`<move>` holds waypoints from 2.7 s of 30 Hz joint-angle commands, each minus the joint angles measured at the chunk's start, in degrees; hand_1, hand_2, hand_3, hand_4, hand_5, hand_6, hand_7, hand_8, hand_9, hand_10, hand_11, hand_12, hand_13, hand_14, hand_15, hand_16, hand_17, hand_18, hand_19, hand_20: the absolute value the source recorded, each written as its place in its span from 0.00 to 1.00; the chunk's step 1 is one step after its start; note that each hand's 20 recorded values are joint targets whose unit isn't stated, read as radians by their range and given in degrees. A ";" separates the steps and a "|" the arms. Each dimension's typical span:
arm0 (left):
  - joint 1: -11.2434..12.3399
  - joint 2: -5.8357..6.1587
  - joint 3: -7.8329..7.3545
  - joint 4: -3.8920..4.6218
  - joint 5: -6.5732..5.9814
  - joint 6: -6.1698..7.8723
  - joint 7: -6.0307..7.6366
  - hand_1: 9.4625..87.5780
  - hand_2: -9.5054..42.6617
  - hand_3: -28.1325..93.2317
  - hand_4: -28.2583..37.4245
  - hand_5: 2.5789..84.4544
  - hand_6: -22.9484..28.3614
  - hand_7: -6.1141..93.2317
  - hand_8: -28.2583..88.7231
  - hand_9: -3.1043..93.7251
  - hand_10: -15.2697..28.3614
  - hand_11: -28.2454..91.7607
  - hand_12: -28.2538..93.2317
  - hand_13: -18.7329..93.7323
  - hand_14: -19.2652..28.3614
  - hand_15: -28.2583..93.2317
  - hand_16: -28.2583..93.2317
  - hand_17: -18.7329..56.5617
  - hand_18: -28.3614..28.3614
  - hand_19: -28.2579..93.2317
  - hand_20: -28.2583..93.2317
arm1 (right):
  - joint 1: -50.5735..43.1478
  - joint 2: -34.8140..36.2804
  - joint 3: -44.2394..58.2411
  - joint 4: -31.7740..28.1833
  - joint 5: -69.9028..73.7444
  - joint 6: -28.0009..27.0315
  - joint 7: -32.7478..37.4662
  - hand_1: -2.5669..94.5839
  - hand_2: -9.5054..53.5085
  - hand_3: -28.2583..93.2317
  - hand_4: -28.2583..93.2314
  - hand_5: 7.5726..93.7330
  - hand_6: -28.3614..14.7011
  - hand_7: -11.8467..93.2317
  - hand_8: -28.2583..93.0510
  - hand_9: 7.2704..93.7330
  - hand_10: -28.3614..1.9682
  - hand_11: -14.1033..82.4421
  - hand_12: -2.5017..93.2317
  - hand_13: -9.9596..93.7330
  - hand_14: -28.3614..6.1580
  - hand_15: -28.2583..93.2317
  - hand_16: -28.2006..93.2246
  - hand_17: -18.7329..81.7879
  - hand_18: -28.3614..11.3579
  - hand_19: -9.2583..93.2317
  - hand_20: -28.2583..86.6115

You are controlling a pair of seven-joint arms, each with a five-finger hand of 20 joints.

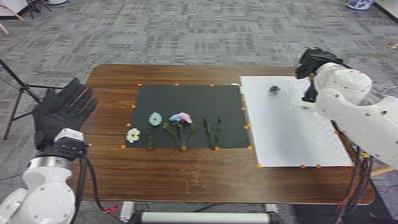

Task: Arrange flowers

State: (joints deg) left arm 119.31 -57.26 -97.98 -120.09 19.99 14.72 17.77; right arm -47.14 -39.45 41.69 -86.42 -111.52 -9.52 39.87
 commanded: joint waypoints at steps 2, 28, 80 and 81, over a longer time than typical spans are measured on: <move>0.91 -0.13 -0.06 -0.55 0.19 -0.41 0.49 0.20 0.52 0.83 0.00 0.51 0.62 0.15 0.17 0.36 0.66 0.40 0.30 0.39 0.69 0.43 0.19 0.17 0.77 0.53 0.31 | -0.95 0.11 1.74 2.23 3.43 -13.01 1.53 0.43 0.00 0.86 0.03 0.38 0.49 0.18 0.16 0.38 0.40 0.21 0.16 0.66 0.44 0.88 0.48 0.46 0.16 0.82 0.55; 0.67 -0.45 0.54 -1.53 -1.53 4.56 1.58 0.22 0.52 0.83 0.00 0.53 0.64 0.17 0.17 0.38 0.70 0.42 0.30 0.40 0.72 0.47 0.18 0.17 0.77 0.55 0.32 | -6.38 3.55 -8.90 3.20 -9.76 2.82 -2.84 0.57 0.00 0.82 0.00 0.66 0.68 0.35 0.17 0.72 0.66 0.32 0.27 0.73 0.59 0.83 0.50 0.50 0.20 0.80 0.58; 2.09 -1.73 -1.05 -1.17 -0.64 3.10 0.23 0.21 0.53 0.83 0.00 0.53 0.64 0.17 0.17 0.38 0.70 0.41 0.30 0.39 0.72 0.46 0.18 0.17 0.77 0.55 0.31 | -4.70 -11.05 -17.71 -7.20 -21.80 17.80 -21.23 0.66 0.00 0.81 0.00 0.74 0.72 0.49 0.22 0.87 0.73 0.28 0.50 0.77 0.78 0.68 0.63 0.50 0.26 0.77 0.60; 1.99 -1.71 -1.06 -1.11 -0.51 3.03 0.16 0.21 0.53 0.83 0.00 0.53 0.64 0.17 0.17 0.38 0.70 0.41 0.30 0.39 0.72 0.46 0.18 0.17 0.77 0.55 0.31 | -4.72 -10.98 -17.94 -7.03 -22.39 18.26 -20.97 0.66 0.00 0.81 0.00 0.73 0.72 0.49 0.21 0.87 0.74 0.28 0.50 0.77 0.79 0.66 0.64 0.50 0.26 0.77 0.60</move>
State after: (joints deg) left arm 120.28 -58.50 -98.65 -120.89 19.26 17.99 18.02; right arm -51.54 -51.59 24.54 -94.49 -130.65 7.22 19.47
